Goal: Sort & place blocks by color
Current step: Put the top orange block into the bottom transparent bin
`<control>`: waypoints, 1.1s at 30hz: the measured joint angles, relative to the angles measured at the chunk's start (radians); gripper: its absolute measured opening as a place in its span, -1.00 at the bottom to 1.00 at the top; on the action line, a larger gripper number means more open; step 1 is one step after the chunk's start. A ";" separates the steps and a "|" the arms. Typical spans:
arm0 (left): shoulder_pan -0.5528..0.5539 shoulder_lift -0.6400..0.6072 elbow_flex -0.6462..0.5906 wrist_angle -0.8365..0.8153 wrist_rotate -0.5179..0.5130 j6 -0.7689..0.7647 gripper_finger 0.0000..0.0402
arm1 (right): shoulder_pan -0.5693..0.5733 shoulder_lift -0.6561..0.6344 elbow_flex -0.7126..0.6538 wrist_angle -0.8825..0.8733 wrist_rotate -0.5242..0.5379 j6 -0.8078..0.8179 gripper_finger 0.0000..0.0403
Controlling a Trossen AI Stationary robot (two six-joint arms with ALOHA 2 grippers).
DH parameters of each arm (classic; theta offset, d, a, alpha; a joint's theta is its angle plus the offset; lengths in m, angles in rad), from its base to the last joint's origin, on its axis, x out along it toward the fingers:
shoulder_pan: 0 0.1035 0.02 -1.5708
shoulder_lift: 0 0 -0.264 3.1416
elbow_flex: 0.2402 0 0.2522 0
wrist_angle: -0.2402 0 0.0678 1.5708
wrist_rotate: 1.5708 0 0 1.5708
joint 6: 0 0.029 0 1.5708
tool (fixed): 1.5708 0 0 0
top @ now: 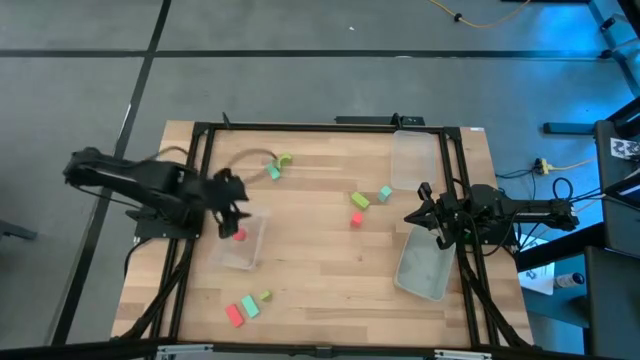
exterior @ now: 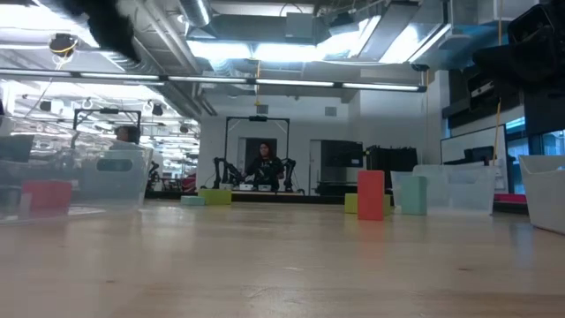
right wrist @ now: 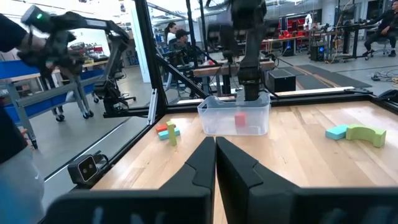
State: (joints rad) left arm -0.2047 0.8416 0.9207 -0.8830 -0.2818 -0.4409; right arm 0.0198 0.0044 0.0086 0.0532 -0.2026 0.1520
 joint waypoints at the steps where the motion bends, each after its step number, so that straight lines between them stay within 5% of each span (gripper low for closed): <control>1: 0.000 -0.040 0.000 0.022 -0.030 -0.003 0.07 | 0.000 0.000 0.000 0.000 0.000 0.000 -0.91; 10: 0.000 -0.346 -0.046 0.267 -0.223 0.123 0.07 | 0.000 0.000 0.000 -0.001 0.000 0.000 -0.91; 22: 0.000 -0.542 -0.300 0.820 -0.050 0.237 0.07 | 0.000 0.000 0.000 -0.001 0.000 0.000 -0.91; 33: 0.000 -0.541 -0.326 0.849 -0.011 0.257 0.07 | 0.000 0.000 0.000 -0.001 0.000 0.000 -0.91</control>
State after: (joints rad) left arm -0.2047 0.3008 0.5949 -0.0336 -0.2926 -0.1837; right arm 0.0200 0.0044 0.0090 0.0521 -0.2028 0.1520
